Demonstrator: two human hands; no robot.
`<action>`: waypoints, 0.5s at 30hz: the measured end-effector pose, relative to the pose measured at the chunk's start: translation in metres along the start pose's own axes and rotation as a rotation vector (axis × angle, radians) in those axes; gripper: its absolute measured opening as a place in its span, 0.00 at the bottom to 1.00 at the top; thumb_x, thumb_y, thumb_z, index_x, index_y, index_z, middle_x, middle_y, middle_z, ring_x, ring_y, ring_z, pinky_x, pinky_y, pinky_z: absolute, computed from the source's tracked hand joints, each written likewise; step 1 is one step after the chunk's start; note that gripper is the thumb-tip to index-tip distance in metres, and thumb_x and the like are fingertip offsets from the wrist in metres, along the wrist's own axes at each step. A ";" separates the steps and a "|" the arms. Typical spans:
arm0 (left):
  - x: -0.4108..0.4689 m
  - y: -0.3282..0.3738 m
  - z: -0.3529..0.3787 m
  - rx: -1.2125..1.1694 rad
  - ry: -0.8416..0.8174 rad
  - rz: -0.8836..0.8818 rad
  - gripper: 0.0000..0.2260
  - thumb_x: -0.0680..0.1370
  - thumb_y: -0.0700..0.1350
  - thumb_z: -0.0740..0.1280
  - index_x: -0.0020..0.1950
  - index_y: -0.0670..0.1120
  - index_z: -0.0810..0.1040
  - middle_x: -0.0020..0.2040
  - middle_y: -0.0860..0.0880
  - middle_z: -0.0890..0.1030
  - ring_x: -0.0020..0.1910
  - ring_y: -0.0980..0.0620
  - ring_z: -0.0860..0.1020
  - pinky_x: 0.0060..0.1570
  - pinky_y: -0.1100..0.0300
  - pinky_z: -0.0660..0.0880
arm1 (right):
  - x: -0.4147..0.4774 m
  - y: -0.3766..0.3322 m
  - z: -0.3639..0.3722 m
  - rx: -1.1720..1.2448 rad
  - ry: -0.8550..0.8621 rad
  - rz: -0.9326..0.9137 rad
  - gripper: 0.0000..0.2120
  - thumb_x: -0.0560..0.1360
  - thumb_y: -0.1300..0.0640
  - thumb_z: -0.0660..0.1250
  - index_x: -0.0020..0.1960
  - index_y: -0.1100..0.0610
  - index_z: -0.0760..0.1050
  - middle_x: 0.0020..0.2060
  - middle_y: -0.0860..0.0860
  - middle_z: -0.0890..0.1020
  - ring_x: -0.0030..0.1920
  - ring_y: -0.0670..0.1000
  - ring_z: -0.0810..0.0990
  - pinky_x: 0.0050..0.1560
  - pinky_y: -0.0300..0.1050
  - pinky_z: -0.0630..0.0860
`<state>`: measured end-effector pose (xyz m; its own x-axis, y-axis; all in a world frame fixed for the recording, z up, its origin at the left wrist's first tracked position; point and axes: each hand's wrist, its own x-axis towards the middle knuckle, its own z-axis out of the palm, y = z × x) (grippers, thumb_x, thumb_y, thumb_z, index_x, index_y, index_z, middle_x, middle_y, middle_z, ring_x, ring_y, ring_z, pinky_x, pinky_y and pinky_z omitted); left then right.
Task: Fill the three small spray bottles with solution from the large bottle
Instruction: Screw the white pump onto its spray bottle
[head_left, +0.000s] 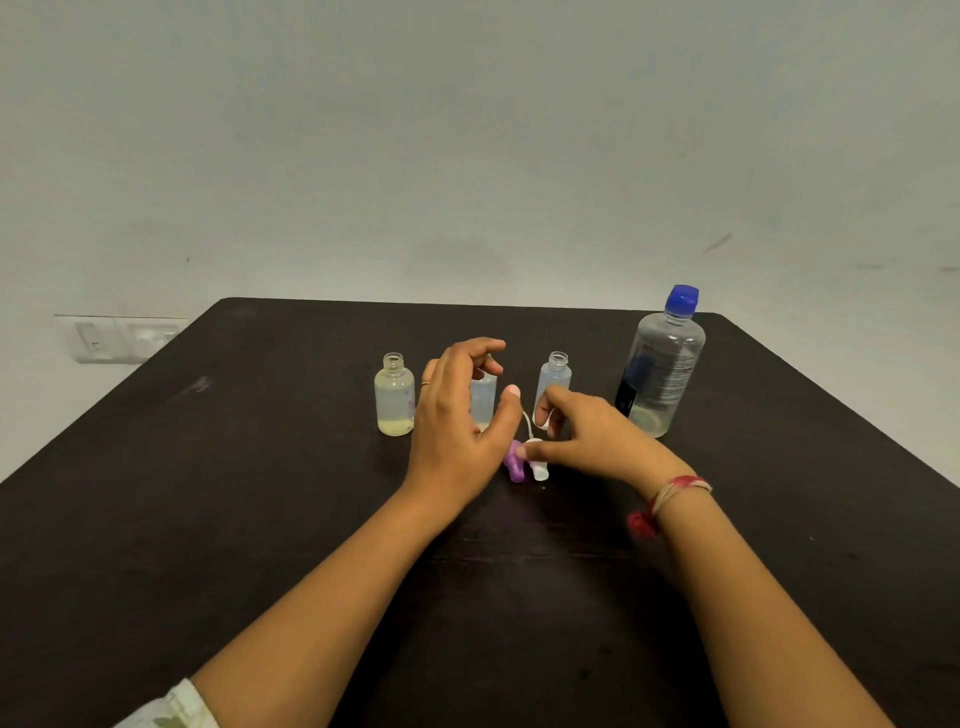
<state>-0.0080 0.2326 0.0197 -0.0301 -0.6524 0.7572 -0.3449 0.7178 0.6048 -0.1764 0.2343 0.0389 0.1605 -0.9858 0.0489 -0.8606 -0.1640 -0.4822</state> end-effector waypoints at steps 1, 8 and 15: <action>0.000 0.000 0.000 0.006 -0.003 0.002 0.16 0.74 0.50 0.62 0.61 0.47 0.73 0.49 0.52 0.77 0.50 0.53 0.74 0.45 0.59 0.73 | 0.000 0.001 0.001 0.001 -0.021 0.007 0.15 0.70 0.43 0.72 0.48 0.49 0.70 0.44 0.47 0.76 0.43 0.46 0.76 0.42 0.40 0.72; 0.000 0.001 0.000 0.022 -0.011 0.004 0.16 0.74 0.50 0.62 0.60 0.47 0.73 0.48 0.53 0.77 0.49 0.54 0.74 0.46 0.63 0.71 | 0.002 0.002 0.003 0.042 -0.087 -0.002 0.16 0.71 0.51 0.73 0.53 0.45 0.68 0.48 0.47 0.76 0.45 0.45 0.77 0.46 0.39 0.74; -0.001 0.001 0.000 0.038 -0.020 0.004 0.15 0.74 0.50 0.62 0.60 0.49 0.73 0.48 0.56 0.75 0.49 0.57 0.72 0.45 0.64 0.72 | 0.000 0.008 -0.003 0.068 -0.021 0.021 0.13 0.70 0.56 0.72 0.50 0.50 0.70 0.43 0.49 0.78 0.40 0.45 0.76 0.39 0.35 0.70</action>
<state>-0.0080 0.2344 0.0194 -0.0505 -0.6546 0.7542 -0.3802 0.7109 0.5916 -0.1851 0.2328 0.0376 0.1537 -0.9879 0.0199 -0.8292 -0.1399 -0.5412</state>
